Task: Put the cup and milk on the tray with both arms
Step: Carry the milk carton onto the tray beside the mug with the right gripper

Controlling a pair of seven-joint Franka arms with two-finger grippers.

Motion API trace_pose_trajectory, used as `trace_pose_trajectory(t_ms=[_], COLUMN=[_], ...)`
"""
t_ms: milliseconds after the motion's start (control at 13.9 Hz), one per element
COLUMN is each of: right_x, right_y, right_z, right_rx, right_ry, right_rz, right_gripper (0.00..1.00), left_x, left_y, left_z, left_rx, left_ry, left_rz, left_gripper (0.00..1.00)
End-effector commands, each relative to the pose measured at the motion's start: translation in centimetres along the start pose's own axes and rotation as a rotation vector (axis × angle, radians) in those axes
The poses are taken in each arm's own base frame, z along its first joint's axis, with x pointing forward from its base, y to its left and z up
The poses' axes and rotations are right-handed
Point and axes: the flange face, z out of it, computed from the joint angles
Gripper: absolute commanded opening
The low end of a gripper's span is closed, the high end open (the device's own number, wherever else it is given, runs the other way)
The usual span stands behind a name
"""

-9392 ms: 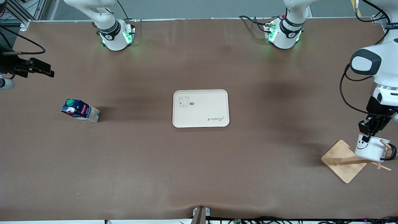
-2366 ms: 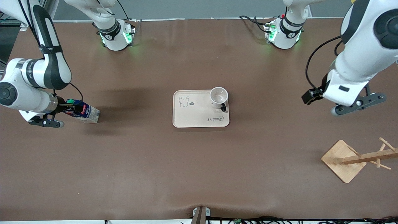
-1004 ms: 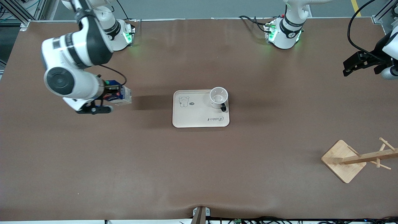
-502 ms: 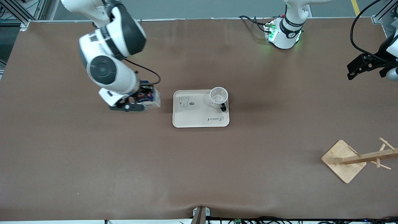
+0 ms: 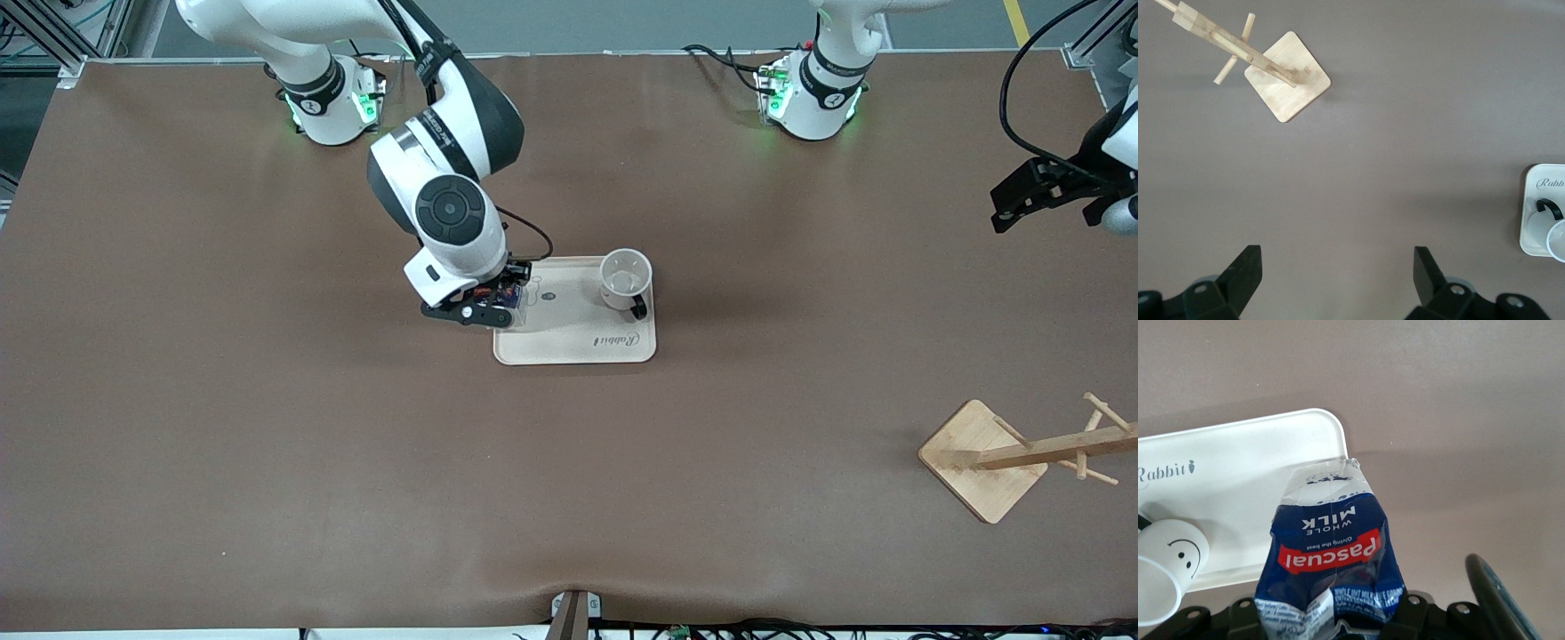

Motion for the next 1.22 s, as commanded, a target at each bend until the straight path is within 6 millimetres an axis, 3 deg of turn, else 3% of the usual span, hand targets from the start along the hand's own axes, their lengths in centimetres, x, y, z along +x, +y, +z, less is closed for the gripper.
trace_pose_trajectory(t_ms=[0,287,574,645,717,789,1147], right_x=[0.3,0.0,-0.1,-0.1,-0.1,0.0,0.0], right_y=[-2.4,-4.0,-4.2,-4.3,-4.2,-4.1,-4.1], right_z=[1.0,3.1,3.8,3.9,3.9,3.8,3.5], right_rx=[0.021,0.007,0.002,0.002,0.000,-0.004,0.000], right_ry=[0.022,0.018,0.012,0.010,0.012,0.018,0.017], right_rz=[-0.005,-0.030,-0.030,-0.028,-0.030,-0.038,-0.036], right_gripper=[0.00,0.00,0.00,0.28,0.79,1.00,1.00], left_x=[-0.5,-0.5,-0.3,-0.3,-0.3,-0.2,-0.3], left_y=[-0.1,0.1,0.2,0.2,0.3,0.3,0.1], left_z=[-0.4,-0.4,-0.1,-0.1,-0.1,0.0,0.0], left_rx=[0.018,0.018,0.014,0.014,0.013,0.011,0.012], left_ry=[0.007,0.009,0.006,0.006,0.006,0.004,0.001], left_rz=[0.020,0.020,0.016,0.013,0.011,0.012,0.012], left_gripper=[1.00,1.00,1.00,1.00,1.00,1.00,1.00])
